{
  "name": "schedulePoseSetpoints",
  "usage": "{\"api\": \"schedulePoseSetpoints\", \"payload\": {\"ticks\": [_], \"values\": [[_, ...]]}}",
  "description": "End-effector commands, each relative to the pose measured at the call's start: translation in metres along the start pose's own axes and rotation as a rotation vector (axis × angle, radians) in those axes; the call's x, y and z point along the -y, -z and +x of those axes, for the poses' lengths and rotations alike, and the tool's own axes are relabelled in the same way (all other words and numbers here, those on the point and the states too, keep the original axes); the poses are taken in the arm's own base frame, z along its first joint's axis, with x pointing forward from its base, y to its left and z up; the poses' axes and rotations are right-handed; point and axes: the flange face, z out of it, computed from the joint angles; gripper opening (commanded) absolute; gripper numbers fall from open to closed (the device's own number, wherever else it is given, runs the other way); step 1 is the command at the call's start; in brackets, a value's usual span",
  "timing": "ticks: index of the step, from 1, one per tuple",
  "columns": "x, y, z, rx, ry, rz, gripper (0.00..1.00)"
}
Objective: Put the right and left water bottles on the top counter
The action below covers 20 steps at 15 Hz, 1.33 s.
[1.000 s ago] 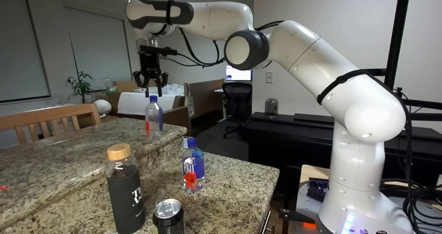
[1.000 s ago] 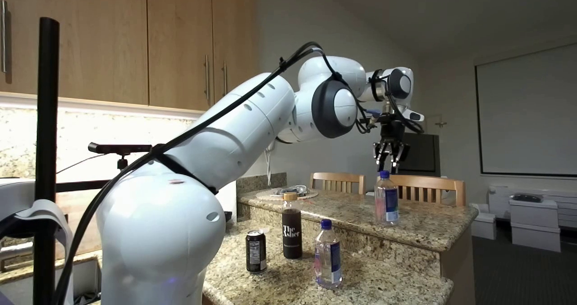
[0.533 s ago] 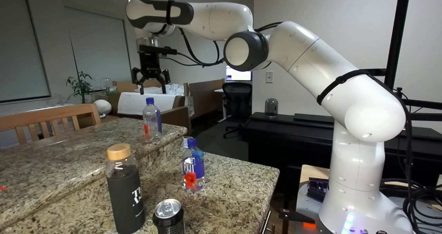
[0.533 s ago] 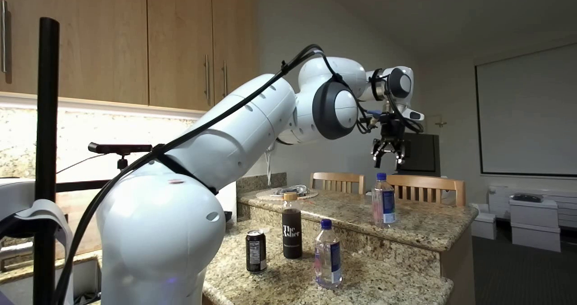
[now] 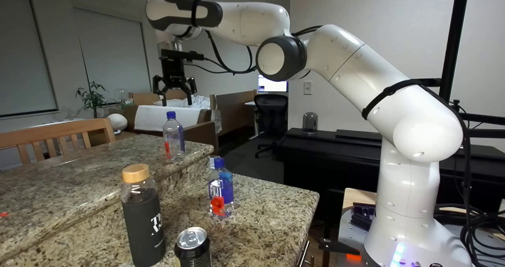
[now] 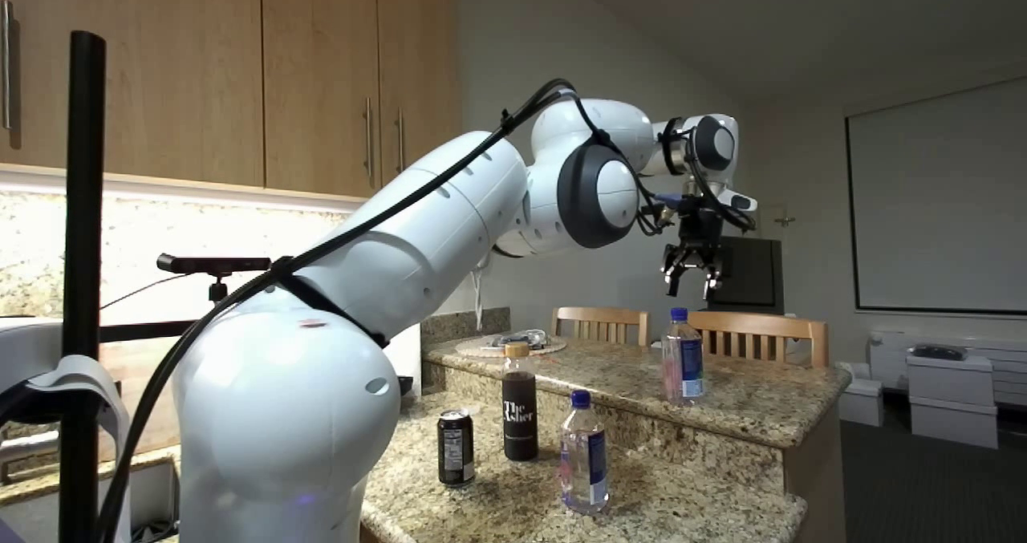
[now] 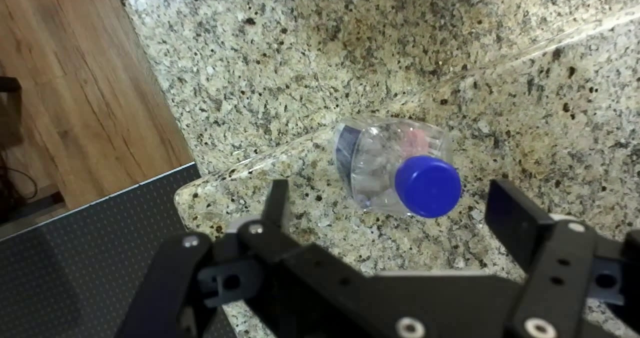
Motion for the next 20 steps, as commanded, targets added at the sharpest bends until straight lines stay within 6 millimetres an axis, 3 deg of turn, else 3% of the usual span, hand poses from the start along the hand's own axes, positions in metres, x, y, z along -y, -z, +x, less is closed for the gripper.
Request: {"api": "schedulePoseSetpoints", "payload": {"ticks": [1, 9, 15, 19, 20], "values": [[-0.012, 0.017, -0.018, 0.065, 0.012, 0.000, 1.00], [-0.060, 0.035, -0.050, 0.234, 0.151, -0.066, 1.00], [-0.087, 0.014, -0.052, 0.377, 0.281, -0.111, 1.00], [-0.094, -0.003, -0.052, 0.420, 0.307, -0.159, 1.00], [-0.087, -0.004, -0.040, 0.387, 0.279, -0.135, 1.00]]}}
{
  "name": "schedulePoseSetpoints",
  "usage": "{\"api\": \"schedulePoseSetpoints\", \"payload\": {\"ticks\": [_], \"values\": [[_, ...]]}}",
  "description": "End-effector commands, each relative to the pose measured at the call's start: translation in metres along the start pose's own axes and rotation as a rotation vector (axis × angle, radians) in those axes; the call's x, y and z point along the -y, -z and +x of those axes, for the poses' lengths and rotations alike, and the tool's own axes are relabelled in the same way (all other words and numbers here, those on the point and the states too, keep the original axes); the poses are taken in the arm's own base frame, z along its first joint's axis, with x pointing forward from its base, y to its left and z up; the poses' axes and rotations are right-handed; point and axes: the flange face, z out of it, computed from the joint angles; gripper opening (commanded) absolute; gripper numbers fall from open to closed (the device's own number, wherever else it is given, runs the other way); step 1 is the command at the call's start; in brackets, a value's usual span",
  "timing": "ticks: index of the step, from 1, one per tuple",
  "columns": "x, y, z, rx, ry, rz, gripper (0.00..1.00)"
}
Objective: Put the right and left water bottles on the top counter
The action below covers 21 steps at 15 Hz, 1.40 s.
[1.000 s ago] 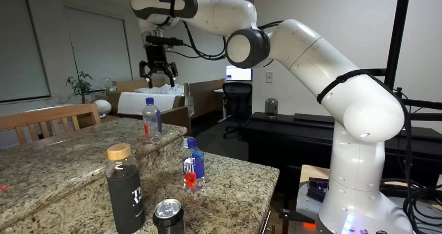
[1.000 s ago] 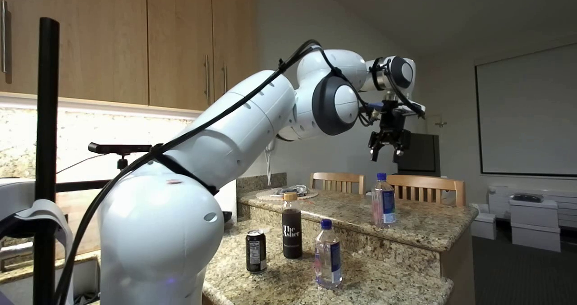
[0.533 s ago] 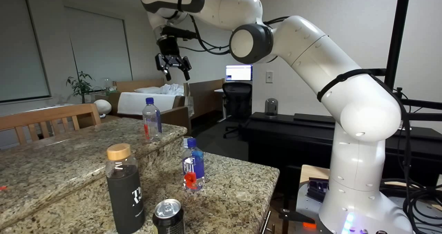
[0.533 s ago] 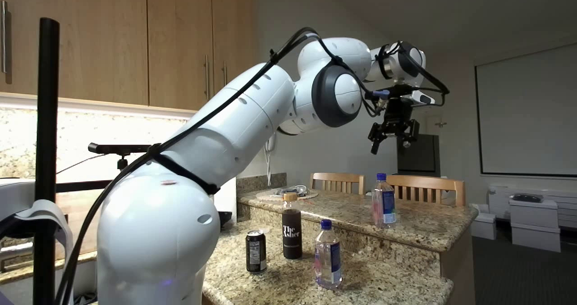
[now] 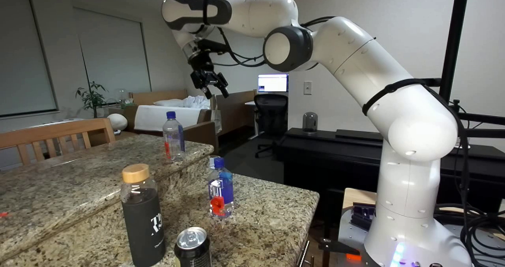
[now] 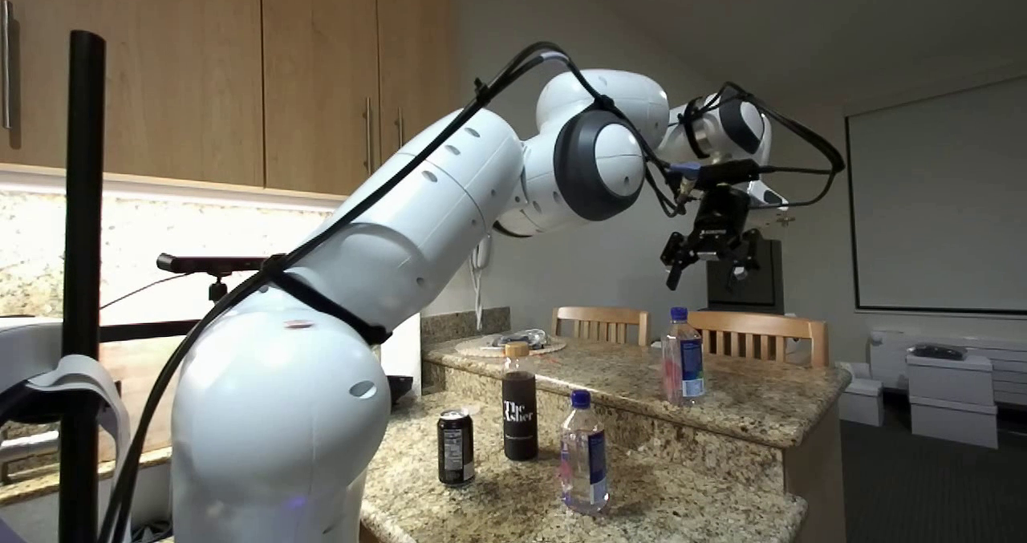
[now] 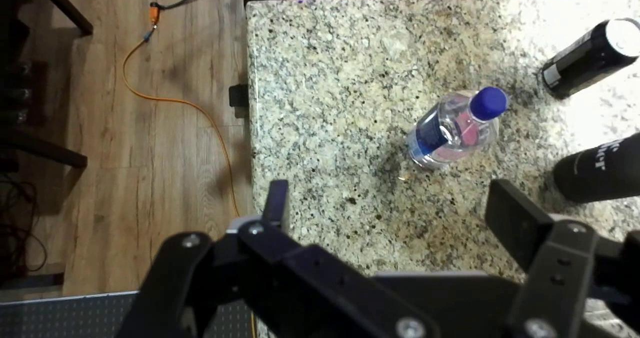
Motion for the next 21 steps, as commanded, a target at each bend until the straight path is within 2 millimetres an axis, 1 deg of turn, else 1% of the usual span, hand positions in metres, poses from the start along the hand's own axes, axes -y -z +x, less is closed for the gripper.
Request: {"api": "schedulePoseSetpoints", "payload": {"ticks": [1, 5, 7, 12, 15, 18, 21], "values": [[-0.001, -0.003, 0.001, 0.013, 0.003, -0.006, 1.00], [0.000, -0.005, -0.002, 0.025, 0.004, -0.008, 1.00], [0.004, -0.006, -0.001, 0.024, -0.008, -0.025, 1.00], [0.010, 0.007, -0.018, -0.031, 0.048, -0.064, 1.00], [0.011, 0.010, -0.028, -0.049, 0.059, -0.069, 1.00], [0.012, 0.002, -0.034, -0.063, 0.088, -0.063, 1.00], [0.012, -0.007, -0.033, -0.103, 0.127, -0.063, 1.00]]}}
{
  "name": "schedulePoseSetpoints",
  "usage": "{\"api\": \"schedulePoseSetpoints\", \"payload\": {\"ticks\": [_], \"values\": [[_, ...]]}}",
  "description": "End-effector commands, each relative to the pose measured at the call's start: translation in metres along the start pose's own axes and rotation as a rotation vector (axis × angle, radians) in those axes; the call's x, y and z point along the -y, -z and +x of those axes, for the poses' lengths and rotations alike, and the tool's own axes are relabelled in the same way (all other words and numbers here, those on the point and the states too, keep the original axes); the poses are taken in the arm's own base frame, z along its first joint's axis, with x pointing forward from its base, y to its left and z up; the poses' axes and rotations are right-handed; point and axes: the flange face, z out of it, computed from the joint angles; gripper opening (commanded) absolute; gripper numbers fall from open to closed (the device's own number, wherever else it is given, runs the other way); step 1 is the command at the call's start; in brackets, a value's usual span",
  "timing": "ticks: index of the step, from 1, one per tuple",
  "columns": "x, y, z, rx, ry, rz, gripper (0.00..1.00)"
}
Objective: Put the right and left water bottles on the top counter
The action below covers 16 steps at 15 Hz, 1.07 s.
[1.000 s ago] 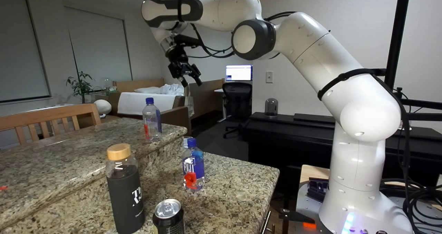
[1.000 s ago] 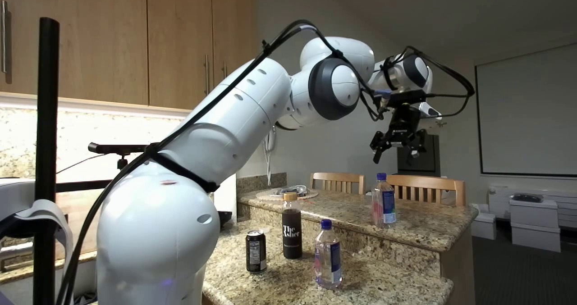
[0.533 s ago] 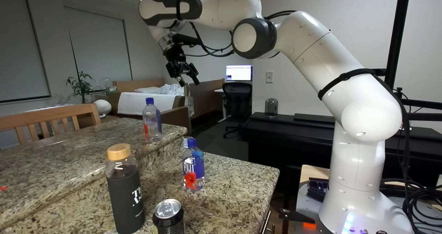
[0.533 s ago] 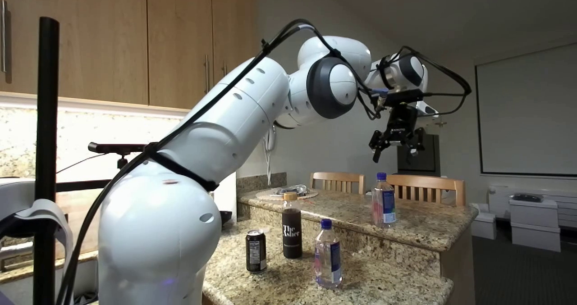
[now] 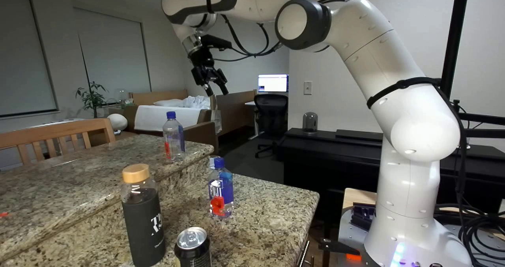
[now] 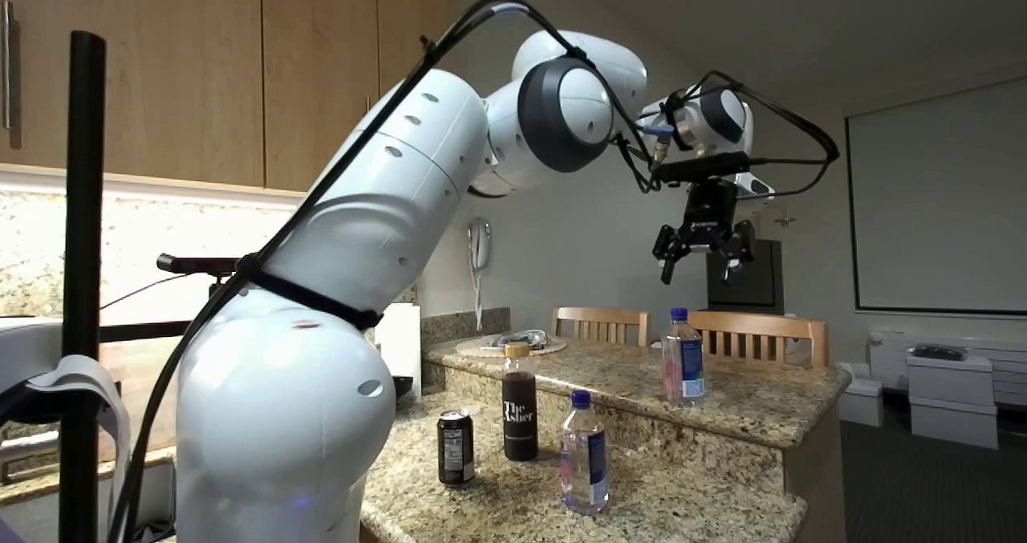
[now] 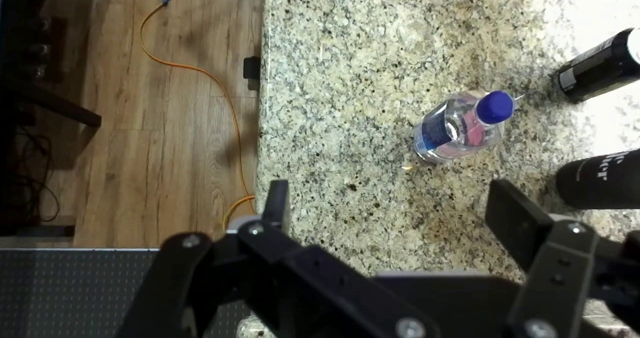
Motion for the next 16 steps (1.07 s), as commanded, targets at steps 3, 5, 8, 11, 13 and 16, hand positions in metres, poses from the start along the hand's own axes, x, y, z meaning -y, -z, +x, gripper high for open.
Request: {"api": "schedulePoseSetpoints", "payload": {"ticks": [3, 5, 8, 11, 13, 16], "values": [[-0.003, -0.035, -0.014, -0.007, 0.068, 0.021, 1.00], [-0.005, -0.052, -0.018, 0.010, 0.060, 0.041, 1.00], [-0.004, -0.074, -0.019, -0.017, 0.056, 0.056, 1.00], [-0.004, -0.071, -0.003, 0.002, 0.037, 0.030, 1.00], [-0.003, -0.070, -0.002, 0.000, 0.038, 0.029, 1.00], [-0.003, -0.069, -0.001, -0.002, 0.039, 0.028, 1.00]]}}
